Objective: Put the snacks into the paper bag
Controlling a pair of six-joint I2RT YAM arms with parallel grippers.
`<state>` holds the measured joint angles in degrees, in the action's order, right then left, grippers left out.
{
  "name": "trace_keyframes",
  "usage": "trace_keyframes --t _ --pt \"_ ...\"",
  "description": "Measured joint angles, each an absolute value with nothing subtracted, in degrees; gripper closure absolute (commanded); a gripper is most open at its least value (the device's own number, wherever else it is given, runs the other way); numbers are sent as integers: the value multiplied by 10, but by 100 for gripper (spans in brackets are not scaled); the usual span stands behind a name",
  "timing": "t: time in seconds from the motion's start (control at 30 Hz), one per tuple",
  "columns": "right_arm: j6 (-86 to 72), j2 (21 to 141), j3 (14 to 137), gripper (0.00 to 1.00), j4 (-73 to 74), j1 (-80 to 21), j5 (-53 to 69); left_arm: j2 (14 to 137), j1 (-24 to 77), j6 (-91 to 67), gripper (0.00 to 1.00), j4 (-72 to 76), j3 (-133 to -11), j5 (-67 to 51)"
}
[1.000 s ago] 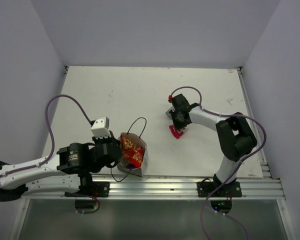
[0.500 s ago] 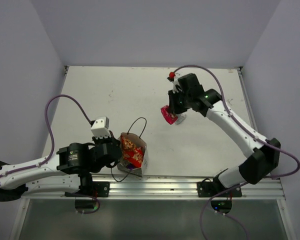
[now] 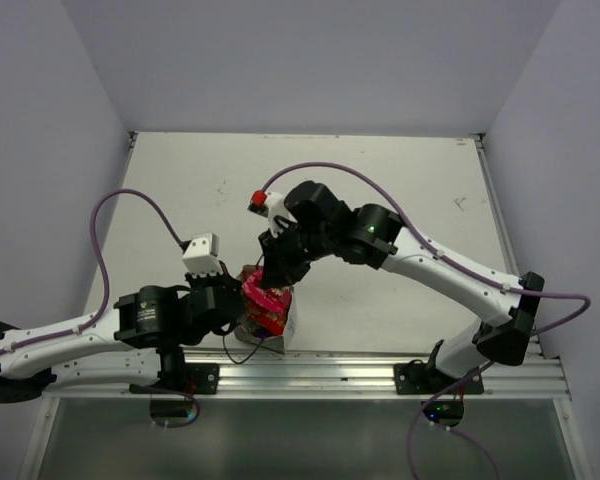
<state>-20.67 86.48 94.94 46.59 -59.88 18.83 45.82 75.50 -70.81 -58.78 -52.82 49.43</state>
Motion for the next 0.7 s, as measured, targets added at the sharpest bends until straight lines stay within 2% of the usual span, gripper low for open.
trace_keyframes --t 0.27,0.7 --pt "-218 904 940 100 486 -662 190 458 755 -708 100 -582 -528 492" --pt "-202 943 947 100 502 -664 104 456 755 -708 100 -582 -526 492"
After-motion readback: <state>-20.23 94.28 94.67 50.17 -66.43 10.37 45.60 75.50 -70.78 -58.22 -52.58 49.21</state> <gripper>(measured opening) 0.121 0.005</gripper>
